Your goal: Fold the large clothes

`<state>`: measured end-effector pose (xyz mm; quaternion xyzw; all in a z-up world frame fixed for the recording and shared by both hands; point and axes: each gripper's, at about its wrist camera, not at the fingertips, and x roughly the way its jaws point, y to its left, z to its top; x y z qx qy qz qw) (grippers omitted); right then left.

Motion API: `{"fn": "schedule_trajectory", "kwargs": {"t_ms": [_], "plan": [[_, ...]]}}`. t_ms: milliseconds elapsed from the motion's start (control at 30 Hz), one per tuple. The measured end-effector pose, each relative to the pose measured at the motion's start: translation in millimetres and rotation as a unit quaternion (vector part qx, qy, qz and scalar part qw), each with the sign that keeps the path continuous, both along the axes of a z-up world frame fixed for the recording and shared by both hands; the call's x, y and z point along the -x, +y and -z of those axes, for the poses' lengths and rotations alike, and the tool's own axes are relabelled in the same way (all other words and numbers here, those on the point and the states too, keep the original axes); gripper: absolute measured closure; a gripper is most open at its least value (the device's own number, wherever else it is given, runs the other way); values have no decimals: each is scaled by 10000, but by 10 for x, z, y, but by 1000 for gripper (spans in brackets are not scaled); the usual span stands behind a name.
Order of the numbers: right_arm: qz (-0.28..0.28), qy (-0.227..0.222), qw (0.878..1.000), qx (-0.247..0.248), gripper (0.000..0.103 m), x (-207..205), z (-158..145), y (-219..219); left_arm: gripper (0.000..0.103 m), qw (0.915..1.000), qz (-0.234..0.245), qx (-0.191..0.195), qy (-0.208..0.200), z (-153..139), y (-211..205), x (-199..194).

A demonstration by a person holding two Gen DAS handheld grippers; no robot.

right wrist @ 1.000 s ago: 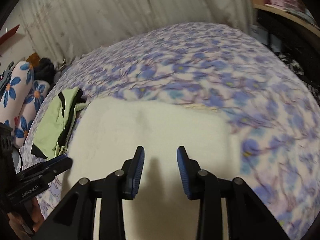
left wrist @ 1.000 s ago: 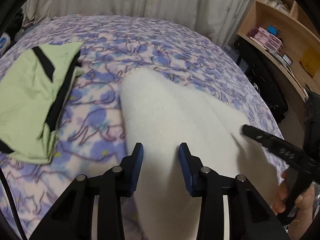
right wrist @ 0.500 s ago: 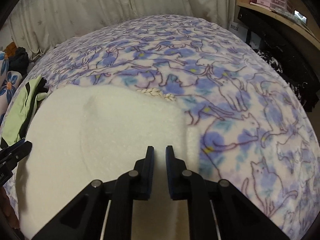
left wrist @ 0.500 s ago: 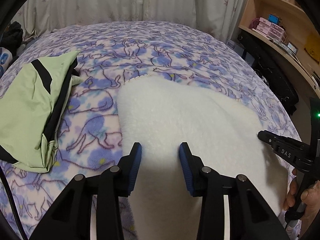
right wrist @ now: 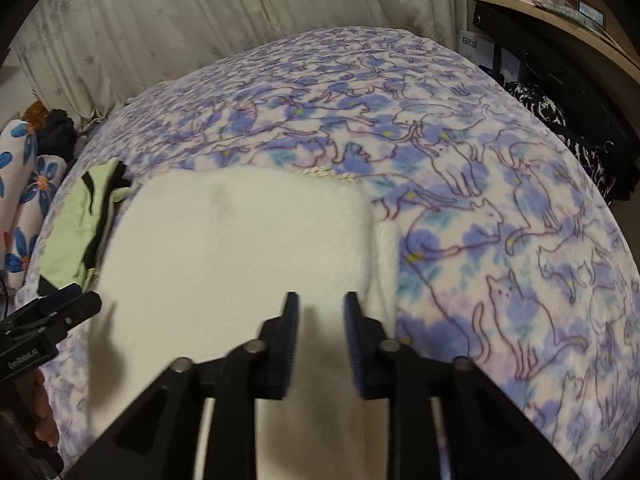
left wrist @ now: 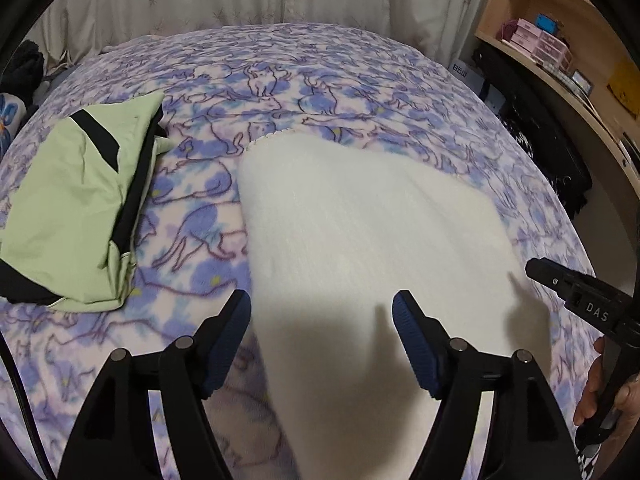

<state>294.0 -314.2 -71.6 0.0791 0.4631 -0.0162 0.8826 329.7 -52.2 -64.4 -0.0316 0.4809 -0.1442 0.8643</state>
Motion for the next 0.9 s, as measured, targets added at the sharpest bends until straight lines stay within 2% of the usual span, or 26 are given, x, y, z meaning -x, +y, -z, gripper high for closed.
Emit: {"fn": "schedule_trajectory", "kwargs": {"t_ms": [33, 100, 300, 500, 600, 733, 900], "plan": [[-29, -24, 10000, -13, 59, 37, -45, 15, 31, 10000, -2, -5, 40, -42, 12, 40], [-95, -101, 9999, -37, 54, 128, -153, 51, 29, 9999, -58, -41, 105, -109, 42, 109], [-260, -94, 9993, -249, 52, 369, -398, 92, 26, 9996, -102, -102, 260, -250, 125, 304], [-349, -78, 9987, -373, 51, 582, -530, 60, 26, 9994, -83, -247, 222, -399, 176, 503], [-395, -60, 9980, -482, 49, 651, -545, 12, 26, 9994, -57, -268, 229, -449, 206, 572], [-401, -12, 9976, -566, 33, 687, -506, -71, 26, 9989, 38, -417, 218, -473, 217, 623], [-387, 137, 9973, -602, 32, 651, -373, -181, 26, 9991, 197, -363, 88, -413, 165, 615]]}}
